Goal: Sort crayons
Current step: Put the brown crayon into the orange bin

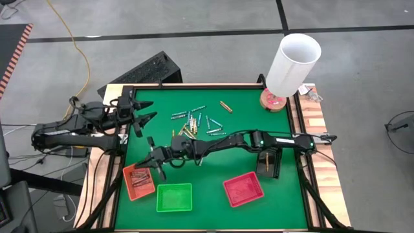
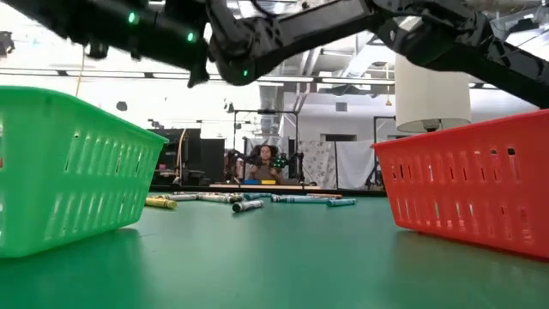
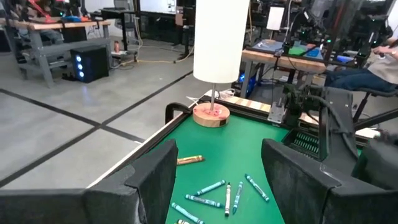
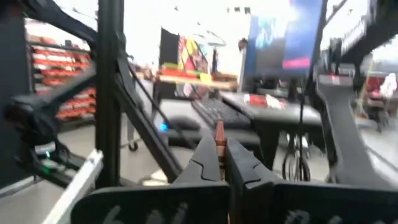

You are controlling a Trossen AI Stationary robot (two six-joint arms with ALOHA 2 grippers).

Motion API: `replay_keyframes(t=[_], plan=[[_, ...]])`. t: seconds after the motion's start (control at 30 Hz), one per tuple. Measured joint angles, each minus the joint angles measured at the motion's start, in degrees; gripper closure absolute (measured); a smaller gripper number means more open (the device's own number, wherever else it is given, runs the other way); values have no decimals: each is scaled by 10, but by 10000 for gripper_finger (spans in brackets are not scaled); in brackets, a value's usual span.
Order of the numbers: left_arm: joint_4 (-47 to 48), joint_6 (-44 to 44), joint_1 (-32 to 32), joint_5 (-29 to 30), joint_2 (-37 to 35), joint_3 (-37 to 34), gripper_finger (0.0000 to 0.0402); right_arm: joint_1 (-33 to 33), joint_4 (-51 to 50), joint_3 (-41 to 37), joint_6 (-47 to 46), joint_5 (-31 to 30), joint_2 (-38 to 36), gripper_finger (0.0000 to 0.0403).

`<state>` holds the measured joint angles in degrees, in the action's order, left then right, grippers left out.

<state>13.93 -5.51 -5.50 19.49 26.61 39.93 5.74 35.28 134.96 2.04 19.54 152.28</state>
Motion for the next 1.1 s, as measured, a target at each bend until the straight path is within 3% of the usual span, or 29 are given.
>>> replay_keyframes(t=[0.27, 0.47, 0.87, 1.1], plan=[[7, 7, 0, -3, 0, 34, 178, 14, 7, 1, 66, 59, -11, 403], [19, -5, 0, -13, 1, 37, 178, 22, 52, -1, 50, 87, 20, 403], [44, -41, 0, -14, 19, 37, 178, 30, 57, 1, 46, 95, 19, 403], [48, -47, 0, -14, 24, 37, 178, 27, 111, 0, 2, 88, 56, 403]])
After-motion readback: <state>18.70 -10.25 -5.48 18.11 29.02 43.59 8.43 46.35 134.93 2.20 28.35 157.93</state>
